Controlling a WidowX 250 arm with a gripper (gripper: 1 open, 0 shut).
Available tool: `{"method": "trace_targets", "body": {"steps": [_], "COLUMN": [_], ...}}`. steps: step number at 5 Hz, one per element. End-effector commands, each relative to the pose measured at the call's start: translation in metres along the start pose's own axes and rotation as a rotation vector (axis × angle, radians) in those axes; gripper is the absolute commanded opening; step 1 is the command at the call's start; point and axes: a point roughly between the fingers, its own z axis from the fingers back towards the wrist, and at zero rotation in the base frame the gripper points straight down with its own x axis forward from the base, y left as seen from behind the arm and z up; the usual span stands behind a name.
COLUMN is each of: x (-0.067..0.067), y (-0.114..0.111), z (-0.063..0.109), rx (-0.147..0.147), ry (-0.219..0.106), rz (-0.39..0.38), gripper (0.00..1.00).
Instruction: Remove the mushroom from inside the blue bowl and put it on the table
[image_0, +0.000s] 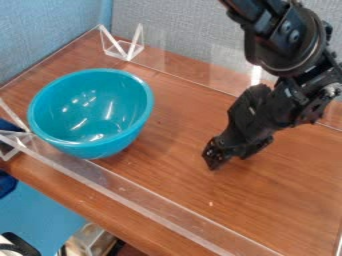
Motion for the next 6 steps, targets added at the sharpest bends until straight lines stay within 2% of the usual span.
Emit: {"method": "trace_targets", "body": {"steps": [1,2,4,6], "x": [-0.010,-0.020,-0.030,-0.024], "y": [-0.002,-0.001,-0.007,-0.012], "z": [0.014,0.016,0.016,0.029], "rx": [-0.049,-0.049,-0.066,-0.028], "ry": [-0.001,-0.002,-0.011,0.004], "rz": [-0.038,-0.067,-0.156,-0.117], "gripper": [1.00,1.00,1.00,1.00]}}
